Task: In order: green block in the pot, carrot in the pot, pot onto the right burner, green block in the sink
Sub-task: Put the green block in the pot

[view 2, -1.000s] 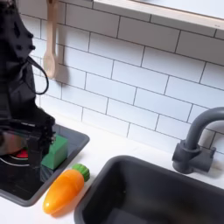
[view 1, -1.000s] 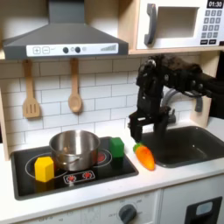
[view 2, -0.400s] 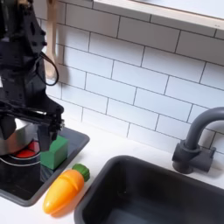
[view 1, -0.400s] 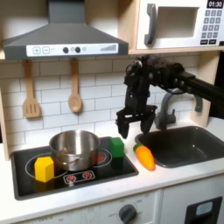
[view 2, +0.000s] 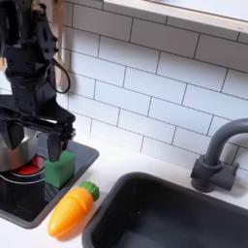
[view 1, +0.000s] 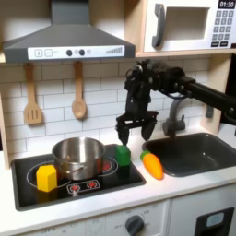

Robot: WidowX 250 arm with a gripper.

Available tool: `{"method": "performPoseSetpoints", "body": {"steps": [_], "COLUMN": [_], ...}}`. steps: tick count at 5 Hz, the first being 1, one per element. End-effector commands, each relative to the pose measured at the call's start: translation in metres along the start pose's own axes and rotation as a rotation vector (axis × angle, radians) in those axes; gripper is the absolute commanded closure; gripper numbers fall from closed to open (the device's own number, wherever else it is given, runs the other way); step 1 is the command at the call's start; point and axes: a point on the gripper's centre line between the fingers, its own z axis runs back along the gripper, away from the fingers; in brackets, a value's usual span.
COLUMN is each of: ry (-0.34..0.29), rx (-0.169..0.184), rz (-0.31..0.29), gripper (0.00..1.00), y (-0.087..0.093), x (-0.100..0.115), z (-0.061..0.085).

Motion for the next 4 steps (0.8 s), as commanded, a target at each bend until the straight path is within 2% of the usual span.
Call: {"method": "performPoseSetpoints", "body": {"steps": [1, 2, 3, 4], "ry": [-0.001, 0.012, 0.020, 0.015], "rx": [0.010, 0.018, 0.003, 0.017], "rz": [-0.020, -0.044, -0.064, -0.071], "gripper": [0.00, 0.00, 0.00, 0.00], "y": [0.003, 0.001, -0.007, -0.008], "x": [0.013, 0.016, 0.018, 0.021], "z": [-0.009, -0.016, -0.020, -0.020]}}
